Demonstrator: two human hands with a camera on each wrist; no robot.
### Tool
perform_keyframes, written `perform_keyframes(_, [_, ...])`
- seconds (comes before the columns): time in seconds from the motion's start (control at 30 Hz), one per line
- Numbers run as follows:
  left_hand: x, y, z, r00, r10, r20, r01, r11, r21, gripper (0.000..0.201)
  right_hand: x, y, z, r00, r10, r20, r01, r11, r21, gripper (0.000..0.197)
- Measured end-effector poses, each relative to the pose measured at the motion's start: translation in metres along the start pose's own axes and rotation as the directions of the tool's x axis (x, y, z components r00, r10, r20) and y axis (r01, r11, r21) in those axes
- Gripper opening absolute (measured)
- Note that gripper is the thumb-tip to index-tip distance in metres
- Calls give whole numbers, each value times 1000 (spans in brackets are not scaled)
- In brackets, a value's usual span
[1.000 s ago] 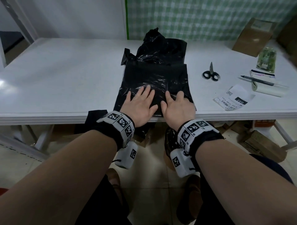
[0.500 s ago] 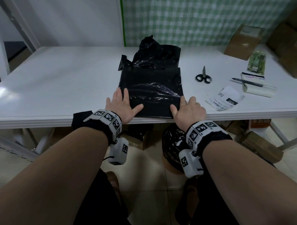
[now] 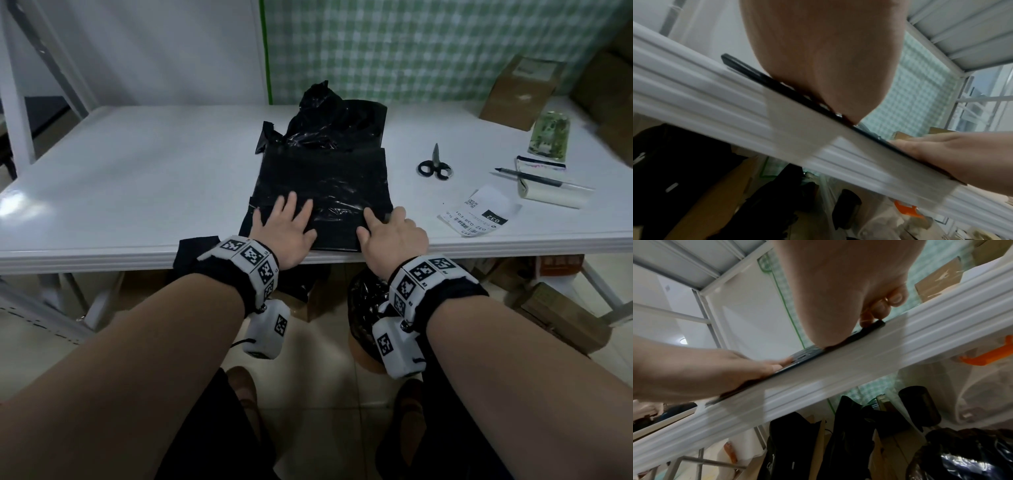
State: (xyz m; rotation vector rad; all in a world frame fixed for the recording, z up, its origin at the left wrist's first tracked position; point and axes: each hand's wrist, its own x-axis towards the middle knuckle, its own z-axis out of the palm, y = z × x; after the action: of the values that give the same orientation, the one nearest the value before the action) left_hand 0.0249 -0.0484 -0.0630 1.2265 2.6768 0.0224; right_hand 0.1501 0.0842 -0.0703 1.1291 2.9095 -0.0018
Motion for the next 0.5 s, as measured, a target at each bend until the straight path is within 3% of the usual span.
perform_keyframes(0.07, [2,-2,4,998,-19,62,22,999,-35,63,3,5,-2,999,20,27,-19,1000,-2,56])
perform_keyframes(0.3, [-1,-7,2,978,-182,98,184,983,-13,83,-3,28,-10,993,88,74,-91,995,47,58])
perform_keyframes(0.5, [-7,-8,-8,944,-305,123,309,951,-9,81,-6,42,-15,980,48,194,-83,981,176,50])
